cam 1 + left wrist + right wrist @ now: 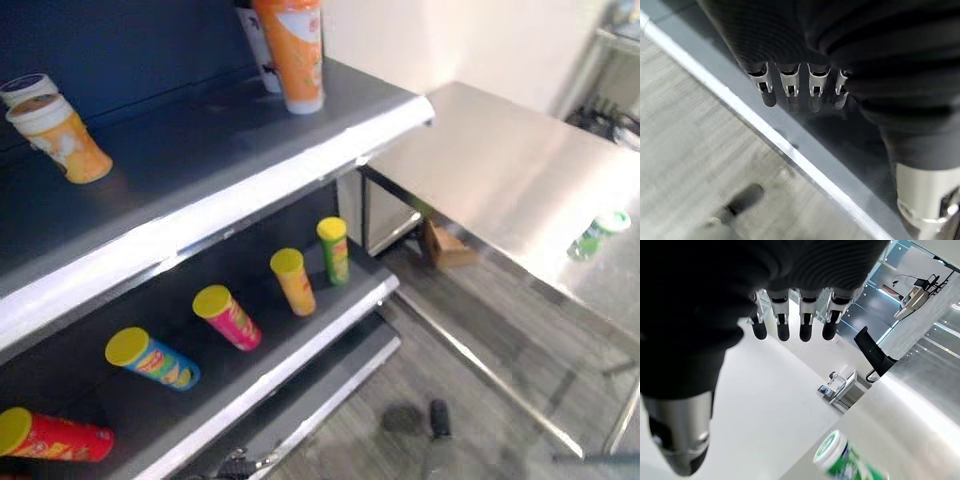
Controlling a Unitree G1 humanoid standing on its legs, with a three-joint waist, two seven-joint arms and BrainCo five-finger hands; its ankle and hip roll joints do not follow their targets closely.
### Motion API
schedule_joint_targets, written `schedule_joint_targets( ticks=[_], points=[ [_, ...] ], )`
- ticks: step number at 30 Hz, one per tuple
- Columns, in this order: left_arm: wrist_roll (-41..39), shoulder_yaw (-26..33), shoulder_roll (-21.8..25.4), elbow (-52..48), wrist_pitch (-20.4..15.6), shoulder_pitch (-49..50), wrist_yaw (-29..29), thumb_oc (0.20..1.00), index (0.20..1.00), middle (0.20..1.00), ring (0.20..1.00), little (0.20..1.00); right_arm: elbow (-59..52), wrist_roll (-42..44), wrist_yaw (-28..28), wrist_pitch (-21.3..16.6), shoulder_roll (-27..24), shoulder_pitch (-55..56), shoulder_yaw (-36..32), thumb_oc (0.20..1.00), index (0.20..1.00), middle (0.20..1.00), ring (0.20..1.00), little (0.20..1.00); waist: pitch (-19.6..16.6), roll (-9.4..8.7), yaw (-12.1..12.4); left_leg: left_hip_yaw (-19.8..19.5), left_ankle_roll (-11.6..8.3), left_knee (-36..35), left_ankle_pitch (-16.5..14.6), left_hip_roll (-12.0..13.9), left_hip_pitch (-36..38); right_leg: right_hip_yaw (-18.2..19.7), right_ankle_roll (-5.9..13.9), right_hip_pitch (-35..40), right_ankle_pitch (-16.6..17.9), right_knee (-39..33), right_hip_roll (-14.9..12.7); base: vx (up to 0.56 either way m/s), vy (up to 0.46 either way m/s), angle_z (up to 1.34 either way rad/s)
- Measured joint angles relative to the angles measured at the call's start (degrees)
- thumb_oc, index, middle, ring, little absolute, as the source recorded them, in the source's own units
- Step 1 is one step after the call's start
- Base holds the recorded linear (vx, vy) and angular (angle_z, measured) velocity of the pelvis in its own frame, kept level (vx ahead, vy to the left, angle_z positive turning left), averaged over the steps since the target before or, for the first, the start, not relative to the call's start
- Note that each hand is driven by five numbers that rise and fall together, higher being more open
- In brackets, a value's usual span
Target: Put the goods on the table back onto the shelves and tidy them up.
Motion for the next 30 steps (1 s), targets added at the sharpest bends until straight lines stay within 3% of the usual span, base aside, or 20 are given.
schedule_joint_targets(
  ticks=[1, 3, 4, 5, 8, 9, 10, 13, 14, 15, 22, 24, 30],
  points=[
    [0.19, -0.76, -1.59, -1.68, -0.20, 0.29, -0.38, 1.000, 1.000, 1.000, 1.000, 1.000, 0.62, -0.88, -0.48, 0.43, -0.73, 0.95, -1.47, 1.000, 1.000, 1.000, 1.000, 1.000, -0.52, 2.89, -0.04, 1.46, -0.89, 1.79, 0.17, 3.21, -1.02, -3.06, -1.44, 0.94, -1.23, 0.21, 2.55, 0.07, -0.390, 0.60],
    [0.17, -0.69, -3.17, -2.71, -0.28, 0.27, -0.33, 1.000, 1.000, 1.000, 1.000, 1.000, 1.02, -1.88, -0.50, 0.95, -3.31, 1.76, -2.42, 1.000, 1.000, 1.000, 1.000, 1.000, -0.51, 5.61, 0.04, 1.29, -1.57, 2.87, 0.36, 5.88, -2.48, -4.88, -2.04, 1.18, -1.42, -0.52, 4.85, 0.06, -0.320, 0.37],
    [0.18, -0.69, -3.41, -2.69, -0.27, 0.25, -0.31, 1.000, 1.000, 1.000, 1.000, 1.000, 0.92, -2.10, -0.50, 1.06, -3.48, 1.91, -2.94, 1.000, 1.000, 1.000, 1.000, 1.000, -0.50, 5.97, -0.02, 1.29, -1.58, 3.30, 0.35, 6.23, -2.92, -5.11, -2.18, 1.34, -1.40, -0.72, 5.14, 0.04, -0.229, 0.34],
    [0.18, -0.77, -4.63, -2.84, -0.30, 0.16, -0.34, 1.000, 1.000, 1.000, 1.000, 1.000, 0.89, -2.56, -0.73, 1.28, -3.45, 2.14, -6.04, 1.000, 1.000, 1.000, 1.000, 1.000, -0.39, 7.37, -0.44, 1.41, -1.79, 5.24, 0.22, 8.17, -4.20, -6.86, -3.15, 2.25, -1.59, -1.54, 6.12, 0.02, -0.148, 0.42],
    [0.15, -0.78, -5.97, -2.54, -0.21, 0.09, -0.44, 1.000, 1.000, 1.000, 1.000, 1.000, 1.98, -2.43, -1.09, 1.26, -3.94, 3.33, -8.87, 1.000, 1.000, 1.000, 1.000, 1.000, -0.01, 8.54, -0.82, 2.08, -1.70, 6.06, 0.53, 10.34, -4.98, -8.95, -4.54, 2.85, -2.33, -1.54, 7.87, -0.02, -0.161, 0.29],
    [0.13, -0.78, -5.94, -2.53, -0.21, -0.02, -0.49, 1.000, 1.000, 1.000, 1.000, 1.000, 2.98, -2.41, -1.01, 1.07, -4.05, 3.57, -8.86, 1.000, 1.000, 1.000, 1.000, 1.000, 0.43, 8.61, -0.92, 2.09, -1.98, 6.81, 0.63, 10.80, -5.46, -9.68, -4.58, 2.94, -2.36, -1.42, 8.23, 0.03, -0.134, 0.36],
    [0.14, -0.81, -5.85, -1.85, -0.12, -0.76, -0.54, 1.000, 1.000, 1.000, 1.000, 1.000, 5.09, -1.24, -0.69, 1.42, -4.04, 3.97, -8.85, 1.000, 1.000, 1.000, 1.000, 1.000, 1.38, 8.02, -2.40, 5.17, -2.15, 9.70, 0.46, 11.79, -7.15, -10.80, -4.88, 3.37, -2.50, -1.52, 7.62, 0.05, -0.122, 0.39],
    [0.16, -0.81, -5.53, -1.73, -0.05, -0.33, -0.97, 1.000, 1.000, 1.000, 1.000, 1.000, 5.57, 0.53, -0.09, 1.44, -4.12, 3.73, -8.15, 1.000, 1.000, 1.000, 1.000, 1.000, 2.23, 8.31, -3.57, 10.99, -2.59, 9.53, -0.08, 13.92, -6.62, -11.54, -4.89, 3.51, -2.52, -1.25, 7.68, 0.02, -0.108, 0.21],
    [0.18, -0.83, -4.98, -1.81, 0.02, -0.26, -1.26, 1.000, 1.000, 1.000, 1.000, 1.000, 6.62, 1.95, 1.08, 1.38, -4.44, 3.44, -6.47, 1.000, 1.000, 1.000, 1.000, 1.000, 2.90, 8.17, -4.06, 15.96, -2.08, 9.46, 0.59, 14.79, -5.41, -11.92, -4.91, 3.48, -2.51, -0.80, 7.72, 0.02, -0.113, 0.05],
    [0.18, -0.80, -4.87, -1.82, 0.03, -0.23, -1.36, 1.000, 1.000, 1.000, 1.000, 1.000, 7.28, 2.20, 1.60, 1.47, -4.46, 3.34, -5.66, 1.000, 1.000, 1.000, 1.000, 1.000, 2.94, 8.18, -3.73, 17.25, -2.50, 9.23, 0.77, 15.02, -4.83, -11.61, -4.91, 3.50, -2.50, -0.88, 7.71, 0.03, -0.052, -0.07],
    [0.41, -0.89, -4.70, -1.38, 0.15, 0.17, -1.57, 1.000, 1.000, 1.000, 1.000, 1.000, 8.17, 4.63, 4.36, 1.50, -4.34, 2.21, -0.16, 1.000, 1.000, 1.000, 1.000, 1.000, 3.15, 8.93, -3.62, 17.19, -3.99, 9.05, 1.71, 15.89, -3.74, -11.88, -5.72, 3.56, -4.17, 1.96, 7.74, 0.03, -0.041, 0.03],
    [0.85, -2.08, -4.62, -1.40, 0.69, -0.01, -2.27, 1.000, 1.000, 1.000, 1.000, 1.000, 10.24, 5.46, 5.69, 1.46, -4.45, 0.81, 2.84, 1.000, 1.000, 1.000, 1.000, 1.000, 3.11, 8.71, -2.86, 17.13, -5.00, 9.64, 2.40, 15.81, -3.80, -12.05, -5.78, 3.79, -4.24, 1.98, 7.73, 0.02, -0.032, 0.07],
    [2.43, -2.97, -3.27, -1.41, 0.70, 0.02, -2.64, 1.000, 1.000, 1.000, 1.000, 1.000, 13.71, 3.83, 6.23, 1.47, -4.48, -1.53, 5.71, 1.000, 1.000, 1.000, 1.000, 1.000, 3.02, 8.10, -0.43, 16.62, -4.98, 10.27, 2.36, 15.77, -3.53, -13.05, -5.57, 5.08, -4.52, 1.99, 7.29, 0.02, -0.025, 0.10]
  ],
)
